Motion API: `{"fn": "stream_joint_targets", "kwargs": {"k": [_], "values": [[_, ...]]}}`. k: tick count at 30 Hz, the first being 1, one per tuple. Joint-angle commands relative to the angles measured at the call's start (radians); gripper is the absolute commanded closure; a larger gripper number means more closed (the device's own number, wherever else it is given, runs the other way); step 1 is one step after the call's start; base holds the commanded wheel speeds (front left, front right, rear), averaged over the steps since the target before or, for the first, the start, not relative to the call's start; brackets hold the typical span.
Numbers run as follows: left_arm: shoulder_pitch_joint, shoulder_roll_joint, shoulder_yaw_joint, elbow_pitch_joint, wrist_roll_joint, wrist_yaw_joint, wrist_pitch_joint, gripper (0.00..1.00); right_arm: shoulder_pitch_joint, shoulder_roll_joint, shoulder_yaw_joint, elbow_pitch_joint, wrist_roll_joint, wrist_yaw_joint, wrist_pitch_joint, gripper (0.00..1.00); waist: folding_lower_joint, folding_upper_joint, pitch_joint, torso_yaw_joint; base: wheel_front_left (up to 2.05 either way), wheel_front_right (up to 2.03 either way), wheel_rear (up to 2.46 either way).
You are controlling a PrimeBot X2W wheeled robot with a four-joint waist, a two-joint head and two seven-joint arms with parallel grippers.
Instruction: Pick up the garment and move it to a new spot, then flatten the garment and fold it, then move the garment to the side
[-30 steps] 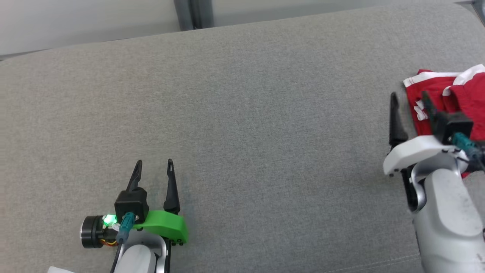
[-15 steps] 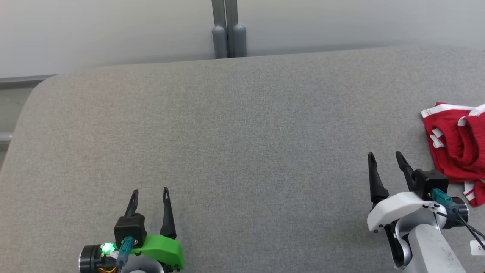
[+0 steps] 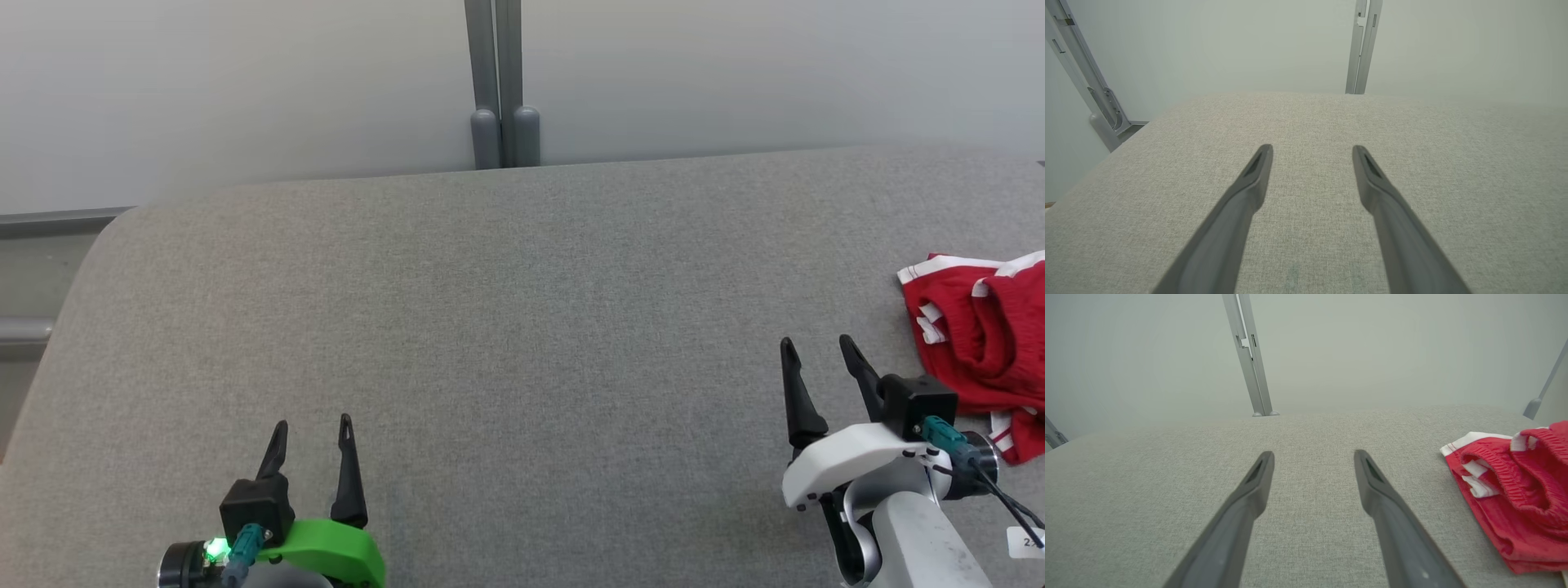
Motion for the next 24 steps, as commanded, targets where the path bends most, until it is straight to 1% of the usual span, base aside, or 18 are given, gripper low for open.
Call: {"fn": "stream_joint_targets", "kwargs": {"k": [1, 5, 6, 24], "values": [[0.000, 0.000, 0.003, 0.002, -0.003, -0.005, 0.000, 1.00, 0.000, 0.000, 0.001, -0.002, 0.002, 0.000, 0.000, 1.00, 0.0000, 0.0000, 0.000, -0.001, 0.00, 0.00, 0.00], [0.013, -0.002, 0.002, 0.034, -0.005, -0.006, 0.001, 1.00, 0.023, 0.006, -0.001, 0.029, 0.005, 0.000, 0.004, 1.00, 0.0000, 0.0000, -0.001, -0.001, 0.00, 0.00, 0.00], [0.013, -0.002, 0.006, 0.037, -0.020, -0.008, 0.006, 1.00, 0.023, 0.007, -0.006, 0.034, 0.019, 0.000, 0.011, 1.00, 0.0000, 0.0000, -0.001, -0.001, 0.00, 0.00, 0.00], [-0.002, -0.001, 0.072, -0.004, -0.340, -0.062, 0.091, 1.00, 0.044, 0.005, -0.020, -0.029, 0.362, 0.000, 0.095, 1.00, 0.0000, 0.0000, 0.001, -0.001, 0.00, 0.00, 0.00]]}}
